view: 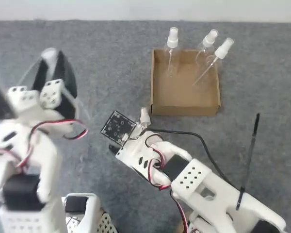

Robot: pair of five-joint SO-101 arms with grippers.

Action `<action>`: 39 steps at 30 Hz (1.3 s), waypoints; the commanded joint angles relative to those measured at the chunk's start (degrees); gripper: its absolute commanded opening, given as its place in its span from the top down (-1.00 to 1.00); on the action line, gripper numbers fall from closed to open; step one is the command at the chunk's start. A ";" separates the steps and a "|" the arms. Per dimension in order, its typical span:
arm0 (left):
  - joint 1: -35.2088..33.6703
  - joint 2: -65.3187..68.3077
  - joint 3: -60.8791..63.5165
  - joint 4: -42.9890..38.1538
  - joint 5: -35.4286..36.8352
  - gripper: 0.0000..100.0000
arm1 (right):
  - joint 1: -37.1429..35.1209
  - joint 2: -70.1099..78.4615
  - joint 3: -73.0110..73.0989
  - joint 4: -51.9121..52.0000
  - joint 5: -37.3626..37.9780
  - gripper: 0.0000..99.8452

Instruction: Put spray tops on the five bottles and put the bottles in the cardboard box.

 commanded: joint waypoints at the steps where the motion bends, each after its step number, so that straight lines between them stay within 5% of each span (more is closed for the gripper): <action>1: 1.49 -0.79 2.07 -4.31 0.79 0.98 | -0.31 -2.59 1.85 -9.10 -0.62 0.99; 19: 5.54 -0.70 9.36 -3.78 3.16 0.98 | -0.31 -3.38 2.55 -11.03 -3.87 0.99; 33: 10.02 -1.14 16.75 -2.11 2.99 0.98 | 0.66 -23.78 11.43 -10.95 -4.04 0.99; 39: 13.63 -1.14 17.10 0.44 -1.23 0.98 | 7.60 -24.22 11.08 -11.03 -12.84 0.99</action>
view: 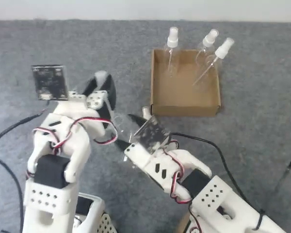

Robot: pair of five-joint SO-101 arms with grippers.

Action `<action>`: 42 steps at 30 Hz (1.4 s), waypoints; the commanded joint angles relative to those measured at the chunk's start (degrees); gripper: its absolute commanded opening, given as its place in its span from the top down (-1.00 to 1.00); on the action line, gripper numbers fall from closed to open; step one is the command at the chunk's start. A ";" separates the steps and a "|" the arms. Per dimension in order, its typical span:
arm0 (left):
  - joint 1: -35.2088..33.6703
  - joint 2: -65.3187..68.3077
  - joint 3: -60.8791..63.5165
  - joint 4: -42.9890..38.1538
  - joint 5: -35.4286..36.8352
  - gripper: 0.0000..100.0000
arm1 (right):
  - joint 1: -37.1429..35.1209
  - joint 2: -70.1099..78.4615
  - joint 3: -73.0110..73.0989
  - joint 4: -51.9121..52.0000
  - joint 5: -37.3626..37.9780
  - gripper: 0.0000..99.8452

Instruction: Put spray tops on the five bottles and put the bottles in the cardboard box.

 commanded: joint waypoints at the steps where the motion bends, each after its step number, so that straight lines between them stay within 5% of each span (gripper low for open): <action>1: 0.97 -1.14 0.40 1.58 -2.37 0.98 | 4.53 -3.12 -1.14 -1.36 -6.15 0.99; 12: 1.23 -1.23 2.42 3.52 -4.31 0.98 | 4.70 -3.21 0.79 -1.54 -6.24 0.99; 19: 7.12 -1.23 4.97 2.64 -6.59 0.98 | 5.32 -2.68 5.27 -12.97 -6.51 0.99; 27: 5.36 -1.23 4.88 2.55 -6.68 0.97 | 8.13 -3.12 6.07 -14.46 -6.59 0.99; 33: 5.36 -1.23 0.22 2.64 -7.74 0.70 | 8.04 -3.21 6.95 -14.20 -6.33 0.99; 42: 2.55 -0.70 -6.55 2.11 -7.74 0.69 | 5.05 -3.21 8.62 -14.73 -6.15 0.99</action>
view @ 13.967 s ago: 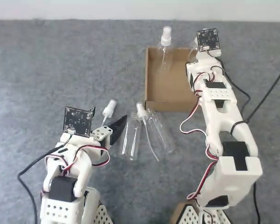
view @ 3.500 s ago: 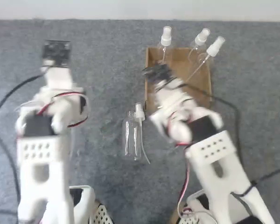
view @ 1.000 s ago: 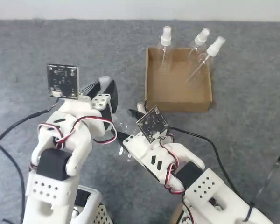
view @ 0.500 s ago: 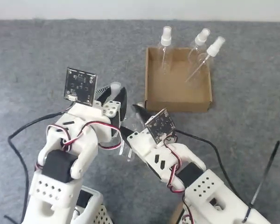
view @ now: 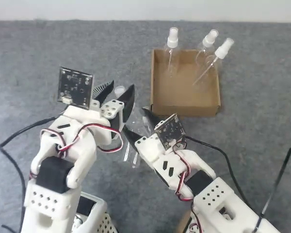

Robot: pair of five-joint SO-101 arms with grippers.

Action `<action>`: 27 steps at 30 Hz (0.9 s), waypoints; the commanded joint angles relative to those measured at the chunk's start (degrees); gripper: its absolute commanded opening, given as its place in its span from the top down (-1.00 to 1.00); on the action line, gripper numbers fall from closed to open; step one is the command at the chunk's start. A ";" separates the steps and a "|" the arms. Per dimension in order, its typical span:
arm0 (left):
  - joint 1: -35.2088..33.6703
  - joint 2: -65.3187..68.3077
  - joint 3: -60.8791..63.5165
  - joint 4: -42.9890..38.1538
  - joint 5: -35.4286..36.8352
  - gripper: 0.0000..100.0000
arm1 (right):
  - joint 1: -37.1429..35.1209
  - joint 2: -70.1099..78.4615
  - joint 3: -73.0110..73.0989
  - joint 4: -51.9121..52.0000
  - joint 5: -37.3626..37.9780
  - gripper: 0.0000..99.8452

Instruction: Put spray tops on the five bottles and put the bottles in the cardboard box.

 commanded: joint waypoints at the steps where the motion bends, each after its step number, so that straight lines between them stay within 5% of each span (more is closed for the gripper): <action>1: -3.69 -0.09 -4.18 -2.11 -0.18 0.69 | -0.48 -2.24 -0.70 -1.89 -0.44 0.99; 8: -8.00 0.00 0.04 -4.40 -2.37 0.73 | -0.48 -2.24 -0.79 -3.03 -0.62 0.99; 19: -3.43 -0.26 8.22 -4.40 -4.48 0.78 | -0.48 -2.24 -0.53 -3.56 -0.62 0.99; 27: -8.44 -0.70 -0.13 -2.99 -4.57 0.76 | -0.48 -2.24 -0.53 -3.38 -0.62 0.99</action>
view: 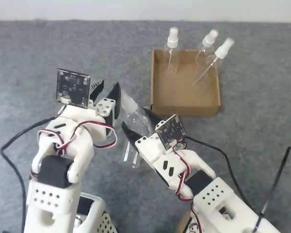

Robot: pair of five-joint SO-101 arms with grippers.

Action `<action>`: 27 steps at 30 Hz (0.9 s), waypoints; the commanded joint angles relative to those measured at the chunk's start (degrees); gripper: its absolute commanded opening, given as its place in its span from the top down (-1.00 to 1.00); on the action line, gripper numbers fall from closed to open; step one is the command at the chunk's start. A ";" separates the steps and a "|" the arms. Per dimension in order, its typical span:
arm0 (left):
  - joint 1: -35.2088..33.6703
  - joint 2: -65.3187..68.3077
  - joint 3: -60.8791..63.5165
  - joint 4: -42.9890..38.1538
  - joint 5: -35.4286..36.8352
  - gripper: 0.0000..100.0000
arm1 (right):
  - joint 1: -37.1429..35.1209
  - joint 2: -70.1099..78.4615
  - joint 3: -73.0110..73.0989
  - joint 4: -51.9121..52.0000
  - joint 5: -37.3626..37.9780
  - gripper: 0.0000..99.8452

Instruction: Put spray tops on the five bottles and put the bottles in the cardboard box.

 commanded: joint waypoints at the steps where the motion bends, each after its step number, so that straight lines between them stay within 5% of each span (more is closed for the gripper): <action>1: -4.92 -0.09 -7.08 1.76 -0.18 0.73 | -0.57 -2.24 -1.14 -1.36 -0.35 0.99; 6: -10.46 -0.62 -10.77 9.41 -0.09 0.62 | 4.09 -1.63 -6.95 4.97 -0.62 0.99; 12: -5.63 -13.10 6.02 5.36 -0.09 0.61 | 6.29 1.89 -19.96 12.97 -0.70 0.99; 19: -2.29 -31.38 24.75 2.29 -0.35 0.45 | 6.46 24.04 -38.15 13.85 -0.62 0.99; 27: 0.97 -33.23 28.44 1.67 -0.35 0.38 | 5.93 43.21 -62.59 26.07 -0.79 0.99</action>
